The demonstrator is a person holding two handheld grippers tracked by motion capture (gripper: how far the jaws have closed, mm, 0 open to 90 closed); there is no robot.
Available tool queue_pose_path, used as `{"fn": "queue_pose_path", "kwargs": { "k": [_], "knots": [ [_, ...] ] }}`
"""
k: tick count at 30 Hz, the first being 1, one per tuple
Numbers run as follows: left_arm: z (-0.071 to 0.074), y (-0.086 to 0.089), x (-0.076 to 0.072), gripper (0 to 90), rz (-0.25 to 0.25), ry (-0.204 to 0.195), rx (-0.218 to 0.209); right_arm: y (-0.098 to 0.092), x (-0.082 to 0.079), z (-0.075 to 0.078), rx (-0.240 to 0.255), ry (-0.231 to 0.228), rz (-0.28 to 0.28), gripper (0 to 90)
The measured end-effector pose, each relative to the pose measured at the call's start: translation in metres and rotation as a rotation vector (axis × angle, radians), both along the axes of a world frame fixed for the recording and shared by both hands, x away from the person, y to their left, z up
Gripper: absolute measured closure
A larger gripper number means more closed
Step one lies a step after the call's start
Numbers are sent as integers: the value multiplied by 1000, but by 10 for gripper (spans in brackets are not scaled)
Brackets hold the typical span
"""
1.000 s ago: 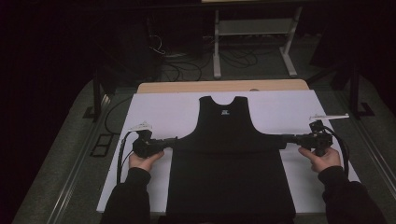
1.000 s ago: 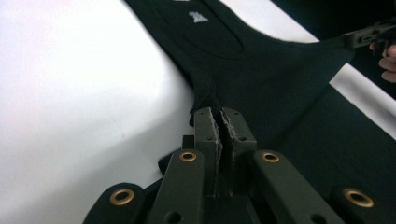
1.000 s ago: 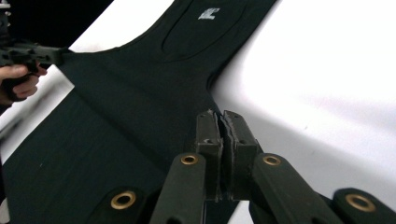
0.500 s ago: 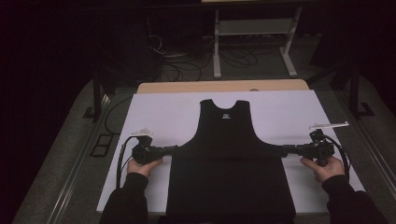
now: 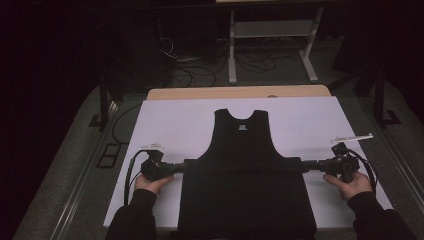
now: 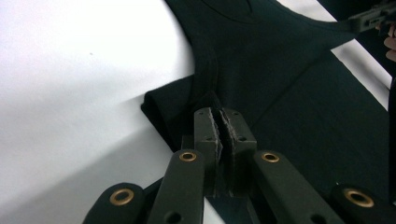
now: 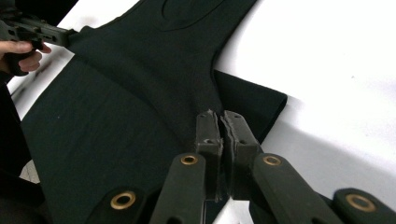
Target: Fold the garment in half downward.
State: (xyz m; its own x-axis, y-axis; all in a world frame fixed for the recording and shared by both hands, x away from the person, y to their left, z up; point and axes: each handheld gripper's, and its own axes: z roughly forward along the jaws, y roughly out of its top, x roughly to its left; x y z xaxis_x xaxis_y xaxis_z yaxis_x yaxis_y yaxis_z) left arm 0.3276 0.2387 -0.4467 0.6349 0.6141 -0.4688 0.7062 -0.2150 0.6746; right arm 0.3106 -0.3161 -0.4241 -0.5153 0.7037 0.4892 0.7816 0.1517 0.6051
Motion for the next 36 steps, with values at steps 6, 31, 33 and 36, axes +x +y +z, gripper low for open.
{"fn": "queue_pose_path", "kwargs": {
  "k": [6,31,33,36],
  "knots": [
    [-1,1,-2,844,0,14,3,-1,-3,1,-3,3,1,848],
    [-3,1,-5,838,-3,39,10,0,-9,-8,-47,82,22,846],
    [-4,1,-5,837,-4,42,11,1,-9,-9,-50,90,21,846],
    [-4,1,-5,836,-9,41,21,2,-9,-11,-59,103,29,841]
  ]
}}
